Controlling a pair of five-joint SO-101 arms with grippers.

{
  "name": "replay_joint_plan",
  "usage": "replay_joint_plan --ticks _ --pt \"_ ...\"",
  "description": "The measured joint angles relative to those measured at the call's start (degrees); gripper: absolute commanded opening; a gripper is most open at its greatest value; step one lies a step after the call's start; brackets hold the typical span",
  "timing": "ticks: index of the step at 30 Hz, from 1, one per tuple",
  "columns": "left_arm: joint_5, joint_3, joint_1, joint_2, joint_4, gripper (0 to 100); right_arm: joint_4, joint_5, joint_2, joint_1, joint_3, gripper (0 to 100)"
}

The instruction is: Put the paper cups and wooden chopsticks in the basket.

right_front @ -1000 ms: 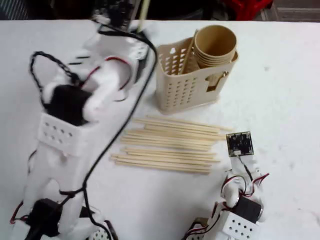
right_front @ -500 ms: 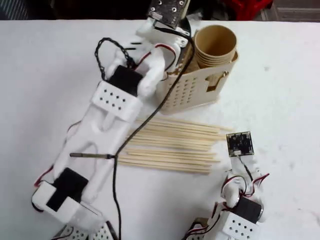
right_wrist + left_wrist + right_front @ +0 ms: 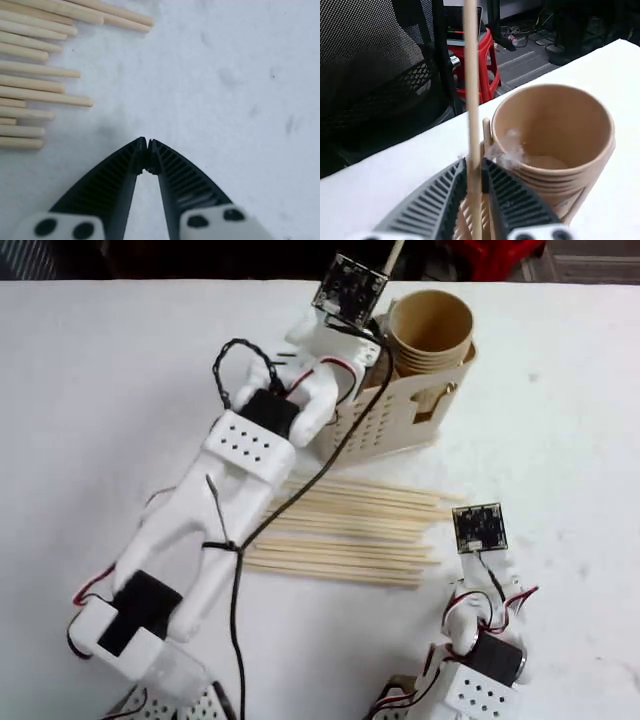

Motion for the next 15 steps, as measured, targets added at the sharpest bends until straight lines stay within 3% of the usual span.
replay_joint_plan --ticks 7,15 --pt "2.9 1.3 0.0 -2.0 4.4 11 0.0 0.0 0.0 0.0 0.0 1.9" --pt "3.0 12.5 -4.5 -20.7 10.1 11 0.0 0.0 0.0 0.0 0.0 2.1"
